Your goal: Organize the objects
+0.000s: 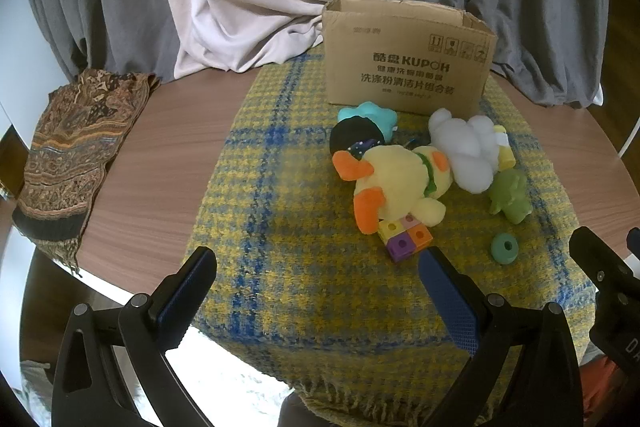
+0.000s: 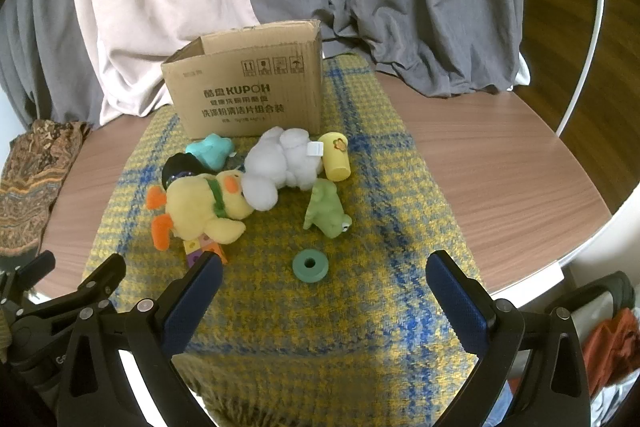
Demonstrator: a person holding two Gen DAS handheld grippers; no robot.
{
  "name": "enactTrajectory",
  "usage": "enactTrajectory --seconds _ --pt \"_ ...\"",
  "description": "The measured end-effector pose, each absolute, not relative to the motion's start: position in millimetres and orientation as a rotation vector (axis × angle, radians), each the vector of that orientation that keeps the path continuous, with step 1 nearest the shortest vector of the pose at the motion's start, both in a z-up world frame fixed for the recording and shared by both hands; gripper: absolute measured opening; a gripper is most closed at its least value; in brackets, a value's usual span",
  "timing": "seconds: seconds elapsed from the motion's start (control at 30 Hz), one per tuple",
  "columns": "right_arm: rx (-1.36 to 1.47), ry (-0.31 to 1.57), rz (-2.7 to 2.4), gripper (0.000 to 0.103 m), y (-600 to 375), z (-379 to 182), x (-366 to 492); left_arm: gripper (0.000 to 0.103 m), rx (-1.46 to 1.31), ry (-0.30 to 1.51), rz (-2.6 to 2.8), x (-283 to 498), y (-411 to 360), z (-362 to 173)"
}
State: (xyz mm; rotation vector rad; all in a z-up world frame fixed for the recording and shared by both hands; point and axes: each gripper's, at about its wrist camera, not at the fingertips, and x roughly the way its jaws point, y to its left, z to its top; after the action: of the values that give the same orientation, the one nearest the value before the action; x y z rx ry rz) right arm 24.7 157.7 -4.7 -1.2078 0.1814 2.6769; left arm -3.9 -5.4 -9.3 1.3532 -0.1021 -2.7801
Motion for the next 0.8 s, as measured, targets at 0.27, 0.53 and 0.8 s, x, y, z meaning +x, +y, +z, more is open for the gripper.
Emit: enactTrajectory --seconds 0.27,0.53,0.8 --pt "-1.212 0.188 2.676 0.102 157.9 -6.2 24.0 0.103 1.351 -0.105 -2.776 -3.1 -6.6 -11.3" --pt "-1.216 0.193 2.677 0.102 157.8 -7.3 23.7 0.103 1.342 -0.11 -2.775 -2.8 -7.7 -11.3" --pt "-1.223 0.199 2.674 0.102 158.4 -10.4 22.6 0.103 1.339 -0.115 -2.773 -3.0 -8.0 -12.3"
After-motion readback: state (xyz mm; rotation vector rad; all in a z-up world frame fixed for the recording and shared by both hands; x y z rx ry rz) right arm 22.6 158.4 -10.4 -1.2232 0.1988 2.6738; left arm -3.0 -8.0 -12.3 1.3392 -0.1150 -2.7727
